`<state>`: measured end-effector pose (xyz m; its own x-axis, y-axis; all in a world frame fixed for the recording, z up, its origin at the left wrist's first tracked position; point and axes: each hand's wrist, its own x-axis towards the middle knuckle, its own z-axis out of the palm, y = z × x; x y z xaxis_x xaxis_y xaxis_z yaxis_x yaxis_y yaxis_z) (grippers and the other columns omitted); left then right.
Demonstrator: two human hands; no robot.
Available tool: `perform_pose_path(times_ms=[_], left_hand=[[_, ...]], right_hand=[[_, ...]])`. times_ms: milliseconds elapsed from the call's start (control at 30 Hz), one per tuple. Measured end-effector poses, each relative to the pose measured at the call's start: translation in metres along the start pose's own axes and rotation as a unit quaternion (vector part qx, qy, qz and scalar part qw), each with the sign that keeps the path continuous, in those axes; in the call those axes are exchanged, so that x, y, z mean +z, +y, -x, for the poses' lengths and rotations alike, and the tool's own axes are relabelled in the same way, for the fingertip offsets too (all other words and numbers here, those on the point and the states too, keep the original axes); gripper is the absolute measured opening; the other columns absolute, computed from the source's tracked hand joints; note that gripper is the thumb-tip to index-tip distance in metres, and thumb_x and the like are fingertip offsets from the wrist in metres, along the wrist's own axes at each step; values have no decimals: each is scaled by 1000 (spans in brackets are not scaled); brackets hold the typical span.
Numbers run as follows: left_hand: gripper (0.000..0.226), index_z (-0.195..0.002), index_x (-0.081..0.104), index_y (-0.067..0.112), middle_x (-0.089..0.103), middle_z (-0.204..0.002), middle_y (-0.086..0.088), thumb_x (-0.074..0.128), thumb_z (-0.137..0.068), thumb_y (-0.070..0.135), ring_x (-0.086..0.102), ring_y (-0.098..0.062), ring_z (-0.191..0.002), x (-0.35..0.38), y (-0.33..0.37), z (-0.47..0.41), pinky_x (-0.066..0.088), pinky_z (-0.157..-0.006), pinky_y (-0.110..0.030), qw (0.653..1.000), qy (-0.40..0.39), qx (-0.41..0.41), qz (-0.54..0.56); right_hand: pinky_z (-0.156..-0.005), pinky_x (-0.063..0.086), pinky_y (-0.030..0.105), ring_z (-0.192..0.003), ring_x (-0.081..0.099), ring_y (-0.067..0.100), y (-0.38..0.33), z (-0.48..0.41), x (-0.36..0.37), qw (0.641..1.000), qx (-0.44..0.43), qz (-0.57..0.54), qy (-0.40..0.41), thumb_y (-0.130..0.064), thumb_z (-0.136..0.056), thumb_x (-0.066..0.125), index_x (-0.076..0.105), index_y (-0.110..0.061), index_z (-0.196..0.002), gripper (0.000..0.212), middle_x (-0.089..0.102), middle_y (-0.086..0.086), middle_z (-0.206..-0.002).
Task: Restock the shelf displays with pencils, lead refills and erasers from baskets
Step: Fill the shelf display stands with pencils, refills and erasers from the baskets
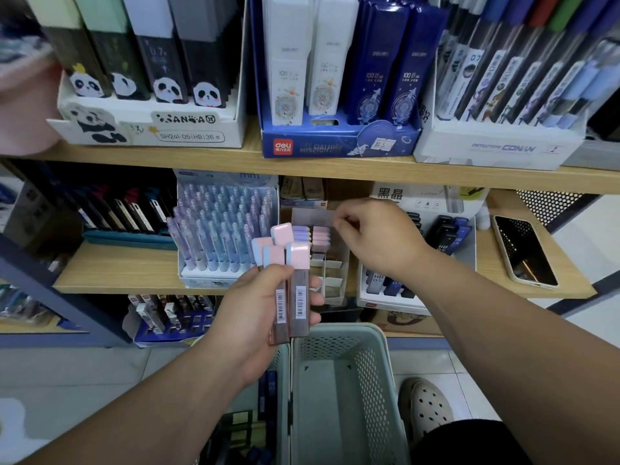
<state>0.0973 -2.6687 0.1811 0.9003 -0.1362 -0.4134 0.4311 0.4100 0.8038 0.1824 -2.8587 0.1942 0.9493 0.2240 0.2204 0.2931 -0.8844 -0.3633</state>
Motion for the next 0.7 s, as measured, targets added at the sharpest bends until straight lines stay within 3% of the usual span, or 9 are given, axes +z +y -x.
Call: perform_pose_path(times_ms=[100, 200, 367, 433, 567, 600, 700], left_hand=[[24, -118, 61, 3, 74, -96, -20, 52, -101, 17, 71, -26, -78, 0, 0, 4, 59, -58, -35, 1000, -19, 3, -14], [22, -116, 64, 4, 73, -101, -21, 58, -98, 16, 72, -25, -79, 0, -1, 7, 57, -56, -34, 999, -25, 10, -35], [14, -109, 66, 11, 76, -96, -15, 59, -97, 14, 72, -26, -78, 2, -4, 13, 59, -58, -34, 996, -34, 21, -79], [17, -112, 66, 11, 75, -99, -17, 61, -97, 16, 72, -29, -81, 2, -5, 15, 60, -63, -36, 997, -33, 11, -69], [24, -117, 65, 12, 76, -100, -13, 64, -95, 22, 75, -30, -87, -5, -6, 14, 59, -76, -46, 998, 18, 3, -63], [24, -117, 64, 11, 77, -99, -12, 64, -95, 22, 76, -28, -85, -7, -5, 13, 59, -74, -45, 998, 34, -2, -58], [21, -115, 62, 10, 78, -93, -12, 62, -97, 19, 74, -20, -69, -15, -3, 12, 54, -47, -27, 997, 69, -34, -31]], right_hand=[[-63, 48, 32, -60, 60, 17, -24, 8, -12, 982, 65, -172, -39, -43, -97, 60, 67, -15, -72, 38, 64, 2, -61], [-53, 48, 28, -45, 55, 14, -46, 22, -24, 942, 133, -274, -140, -54, -85, 73, 71, -2, -79, 52, 64, 6, -54], [-44, 39, 23, -41, 48, 13, -54, 39, -25, 911, 183, -312, -197, -35, -83, 81, 69, -6, -75, 32, 59, 4, -49], [-41, 35, 21, -40, 49, 13, -50, 40, -28, 897, 204, -337, -200, -23, -86, 77, 67, -13, -71, 21, 59, 2, -50], [-44, 37, 22, -47, 53, 15, -40, 37, -38, 896, 220, -346, -172, -10, -86, 65, 68, -11, -78, 9, 61, 4, -56], [-44, 38, 23, -49, 55, 15, -37, 37, -39, 901, 219, -337, -161, -9, -87, 63, 69, -8, -82, 8, 63, 4, -58], [-44, 44, 24, -52, 64, 18, -28, 34, -42, 917, 209, -310, -135, -7, -94, 56, 67, -1, -92, 12, 68, 6, -63]])
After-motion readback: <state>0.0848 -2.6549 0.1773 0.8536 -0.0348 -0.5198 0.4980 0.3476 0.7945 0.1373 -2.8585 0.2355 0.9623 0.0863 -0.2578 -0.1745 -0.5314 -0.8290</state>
